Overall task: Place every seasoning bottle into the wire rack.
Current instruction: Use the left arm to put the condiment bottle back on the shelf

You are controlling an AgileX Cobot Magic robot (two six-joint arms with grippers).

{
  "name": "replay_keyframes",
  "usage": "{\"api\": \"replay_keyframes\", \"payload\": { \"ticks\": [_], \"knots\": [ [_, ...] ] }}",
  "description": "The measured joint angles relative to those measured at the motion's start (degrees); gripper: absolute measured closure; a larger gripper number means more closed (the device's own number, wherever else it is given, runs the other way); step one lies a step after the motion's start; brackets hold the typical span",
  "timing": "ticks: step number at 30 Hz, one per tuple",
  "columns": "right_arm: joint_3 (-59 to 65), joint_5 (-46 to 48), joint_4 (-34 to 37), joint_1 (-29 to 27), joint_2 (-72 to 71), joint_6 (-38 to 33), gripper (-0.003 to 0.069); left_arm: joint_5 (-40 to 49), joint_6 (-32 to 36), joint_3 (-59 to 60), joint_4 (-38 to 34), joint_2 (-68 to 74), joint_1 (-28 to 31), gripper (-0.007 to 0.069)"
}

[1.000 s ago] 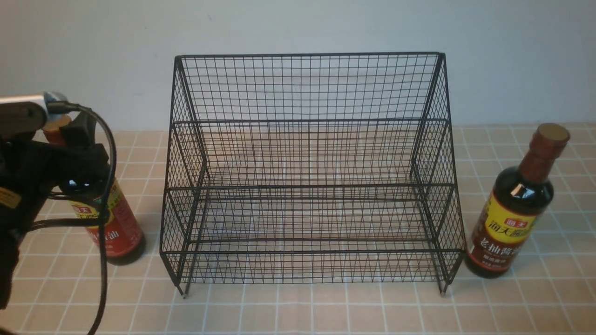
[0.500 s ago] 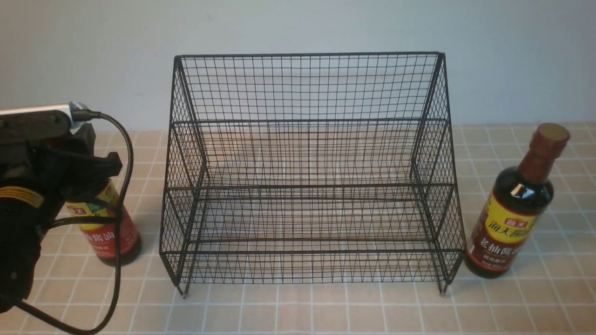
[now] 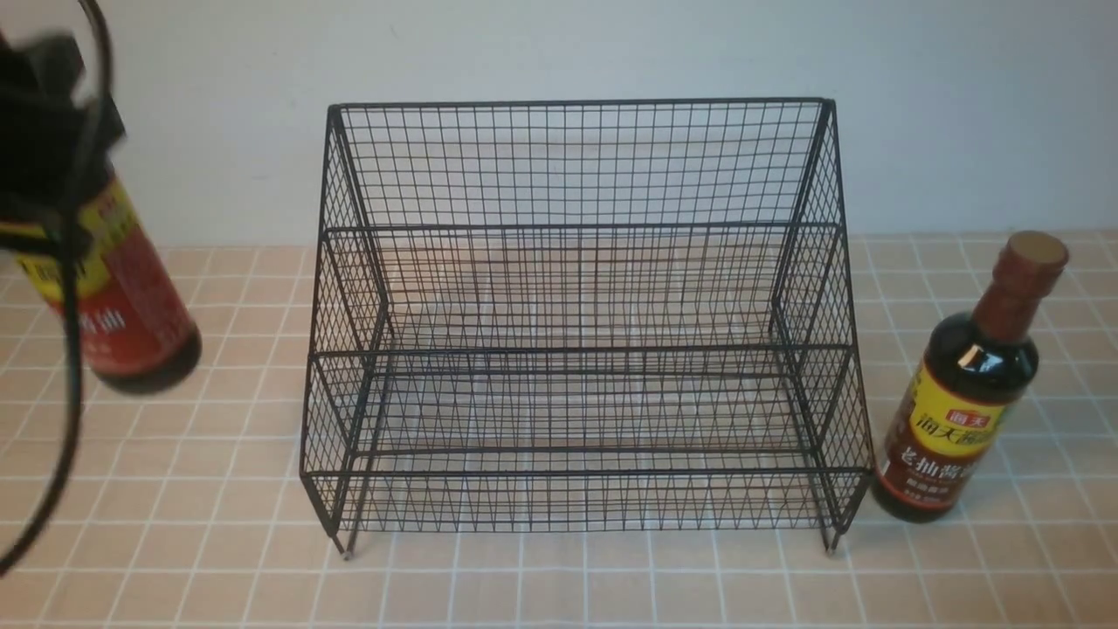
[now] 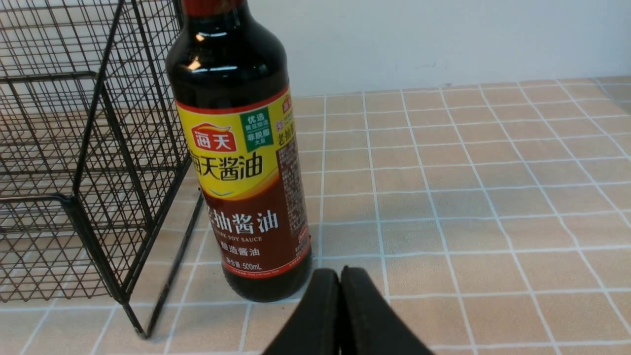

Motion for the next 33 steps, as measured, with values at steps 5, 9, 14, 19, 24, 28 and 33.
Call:
{"api": "replay_keyframes", "payload": {
  "ticks": [5,9,14,19,24,28,33],
  "knots": [
    [0.0,0.0,0.0,0.0,0.0,0.0,0.0673,0.7,0.3,-5.0,0.1,-1.0,-5.7,0.0368],
    [0.0,0.0,0.0,0.0,0.0,0.0,0.0673,-0.7,0.4,-7.1,0.0,0.4,-13.8,0.0368],
    [0.0,0.0,0.0,0.0,0.0,0.0,0.0673,-6.2,1.6,-7.3,-0.1,7.3,-18.3,0.0368],
    [0.0,0.0,0.0,0.0,0.0,0.0,0.0673,-9.2,1.9,-7.3,-0.1,13.3,-19.5,0.0368],
    [0.0,0.0,0.0,0.0,0.0,0.0,0.0673,-11.2,1.9,-7.3,-0.1,18.0,-19.7,0.0368],
    [0.0,0.0,0.0,0.0,0.0,0.0,0.0673,-11.1,1.9,-7.3,-0.1,21.2,-19.7,0.0368],
    [0.0,0.0,0.0,0.0,0.0,0.0,0.0673,-10.4,1.9,-7.3,-0.2,24.9,-19.7,0.0368]
  ]
}}
